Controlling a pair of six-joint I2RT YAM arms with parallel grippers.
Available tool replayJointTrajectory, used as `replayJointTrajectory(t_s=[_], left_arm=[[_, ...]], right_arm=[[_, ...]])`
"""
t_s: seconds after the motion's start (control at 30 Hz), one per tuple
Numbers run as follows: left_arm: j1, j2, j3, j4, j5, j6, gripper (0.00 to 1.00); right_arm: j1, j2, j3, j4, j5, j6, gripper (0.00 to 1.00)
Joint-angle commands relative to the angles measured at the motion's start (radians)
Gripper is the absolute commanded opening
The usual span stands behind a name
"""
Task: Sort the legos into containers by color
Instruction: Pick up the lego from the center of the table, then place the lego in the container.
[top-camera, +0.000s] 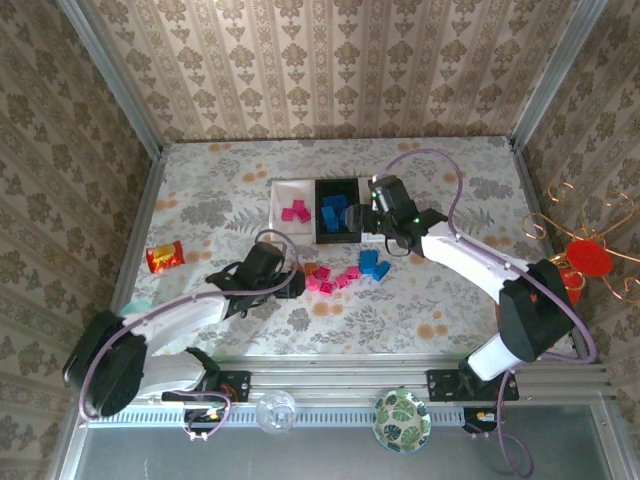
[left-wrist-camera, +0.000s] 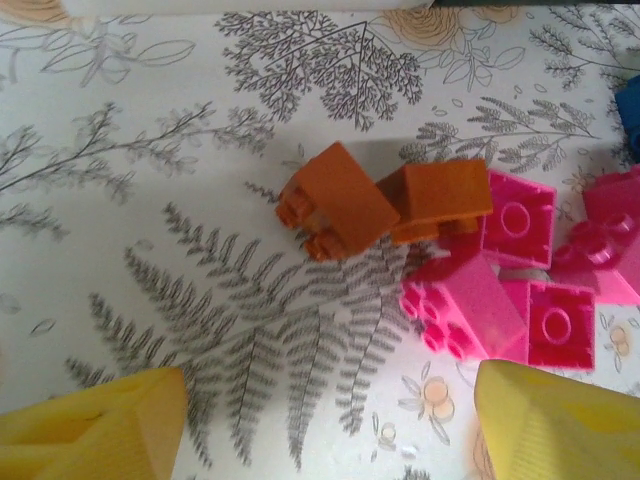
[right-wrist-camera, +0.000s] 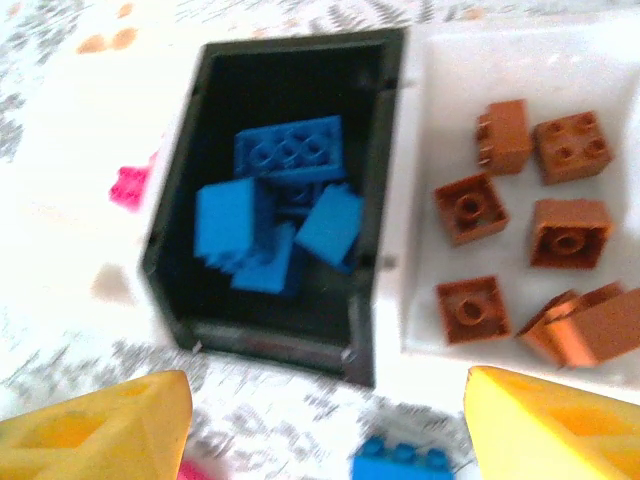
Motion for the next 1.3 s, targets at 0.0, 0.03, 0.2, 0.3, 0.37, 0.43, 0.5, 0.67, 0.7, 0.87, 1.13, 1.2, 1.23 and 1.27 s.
replayJointTrajectory(t_s=[0.0, 0.03, 0.2, 0.3, 0.37, 0.43, 0.5, 0.67, 0.7, 0.87, 1.13, 1.2, 1.23, 1.27], left_arm=[[0.007, 0.062, 0.057, 0.098, -0.008, 0.037, 0.74], [0.008, 0.081, 0.064, 0.116, -0.014, 0.039, 0.72], [0.034, 0.16, 0.094, 0.171, -0.023, 0.036, 0.65], [0.051, 0.219, 0.109, 0.185, -0.029, 0.033, 0.6], [0.061, 0.256, 0.113, 0.204, -0.023, 0.027, 0.58], [0.067, 0.285, 0.118, 0.211, -0.029, 0.024, 0.57], [0.073, 0.303, 0.113, 0.212, -0.046, 0.015, 0.54], [0.086, 0.3, 0.056, 0.243, -0.031, 0.001, 0.46], [0.087, 0.297, 0.044, 0.248, -0.027, -0.002, 0.44], [0.083, 0.244, -0.02, 0.257, -0.017, -0.019, 0.28], [-0.018, 0.108, 0.108, 0.121, -0.014, 0.007, 0.18], [-0.057, 0.138, 0.209, 0.098, 0.002, 0.03, 0.18], [-0.072, 0.171, 0.271, 0.093, 0.023, 0.041, 0.18], [-0.085, 0.213, 0.334, 0.09, 0.038, 0.052, 0.18]], right_arm=[[0.029, -0.055, -0.07, 0.016, 0.042, -0.007, 0.74], [0.035, -0.073, -0.088, 0.02, 0.043, -0.003, 0.74], [0.044, -0.158, -0.155, 0.036, 0.046, 0.013, 0.73], [0.044, -0.191, -0.176, 0.038, 0.048, 0.014, 0.73], [0.044, -0.209, -0.186, 0.034, 0.05, 0.013, 0.73], [0.044, -0.222, -0.196, 0.032, 0.051, 0.012, 0.73], [0.044, -0.236, -0.207, 0.029, 0.051, 0.011, 0.73], [0.044, -0.278, -0.24, 0.031, 0.054, 0.016, 0.73], [0.045, -0.282, -0.243, 0.03, 0.054, 0.016, 0.73], [0.045, -0.299, -0.263, 0.033, 0.059, 0.027, 0.73], [0.045, -0.405, -0.353, 0.028, 0.092, 0.072, 0.73], [0.046, -0.447, -0.388, 0.024, 0.106, 0.089, 0.74], [0.046, -0.467, -0.404, 0.02, 0.115, 0.097, 0.74], [0.046, -0.491, -0.419, 0.013, 0.123, 0.106, 0.74]])
